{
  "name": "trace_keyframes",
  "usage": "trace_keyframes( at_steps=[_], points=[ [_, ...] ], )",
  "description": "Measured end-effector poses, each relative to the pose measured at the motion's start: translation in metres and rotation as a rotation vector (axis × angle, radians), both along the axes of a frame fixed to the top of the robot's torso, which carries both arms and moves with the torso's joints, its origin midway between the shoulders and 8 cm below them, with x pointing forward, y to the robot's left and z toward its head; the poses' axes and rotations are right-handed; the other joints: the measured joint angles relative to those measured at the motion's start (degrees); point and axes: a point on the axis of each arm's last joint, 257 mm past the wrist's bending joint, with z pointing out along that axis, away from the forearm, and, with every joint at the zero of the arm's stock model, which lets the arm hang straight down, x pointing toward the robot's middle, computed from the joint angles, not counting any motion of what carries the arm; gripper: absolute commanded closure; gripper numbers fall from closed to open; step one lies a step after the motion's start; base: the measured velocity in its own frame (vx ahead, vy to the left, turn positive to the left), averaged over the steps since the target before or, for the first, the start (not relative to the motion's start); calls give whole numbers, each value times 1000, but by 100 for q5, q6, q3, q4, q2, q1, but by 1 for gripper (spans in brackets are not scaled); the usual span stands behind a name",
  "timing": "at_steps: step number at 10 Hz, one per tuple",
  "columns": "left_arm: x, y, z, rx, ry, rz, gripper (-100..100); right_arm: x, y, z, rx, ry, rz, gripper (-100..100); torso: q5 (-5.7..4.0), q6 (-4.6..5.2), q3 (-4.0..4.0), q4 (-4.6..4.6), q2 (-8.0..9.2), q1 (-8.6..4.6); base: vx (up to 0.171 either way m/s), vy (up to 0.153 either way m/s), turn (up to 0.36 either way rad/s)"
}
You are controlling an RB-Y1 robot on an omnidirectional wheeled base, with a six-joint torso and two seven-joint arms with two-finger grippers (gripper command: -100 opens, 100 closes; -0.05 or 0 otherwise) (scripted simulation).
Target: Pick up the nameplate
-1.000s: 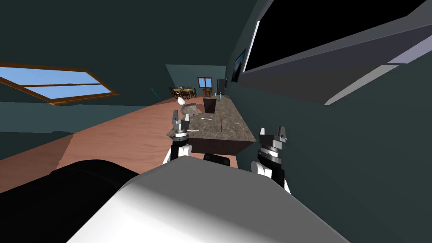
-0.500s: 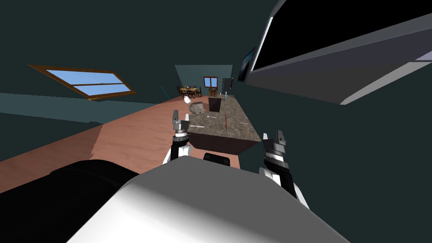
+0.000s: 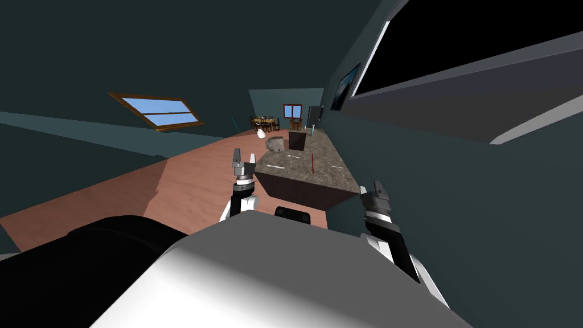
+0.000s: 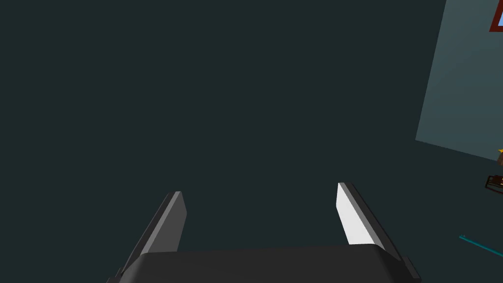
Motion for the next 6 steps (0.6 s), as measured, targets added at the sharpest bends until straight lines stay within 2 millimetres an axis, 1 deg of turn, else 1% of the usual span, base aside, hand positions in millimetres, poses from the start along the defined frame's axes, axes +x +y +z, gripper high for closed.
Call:
trace_keyframes(
  at_steps=[1, 2, 3, 4, 6],
  points=[
    [0, 0, 0, 0, 0, 0, 0, 3, -9, -6, -23, 34, -12, -100, -2, -4, -4, -2, -6, -4, -89, 113, 336],
    [0, 0, 0, 0, 0, 0, 0, -1, -19, -22, -50, 87, -30, -100, 1, -3, -2, -1, -2, 11, -63, 79, 93],
    [0, 0, 0, 0, 0, 0, 0, -1, -26, -27, -67, 110, -39, -100, 0, 1, -4, -2, -7, 0, -60, 63, 230],
    [0, 0, 0, 0, 0, 0, 0, -1, -40, -34, -88, 146, -52, -100, -2, -4, -6, -3, -9, -7, -71, 87, 411],
    [0, 0, 0, 0, 0, 0, 0, -2, -70, -59, -142, 248, -88, -100, 0, -3, -4, -2, -6, 2, -63, 112, 356]
  ],
)
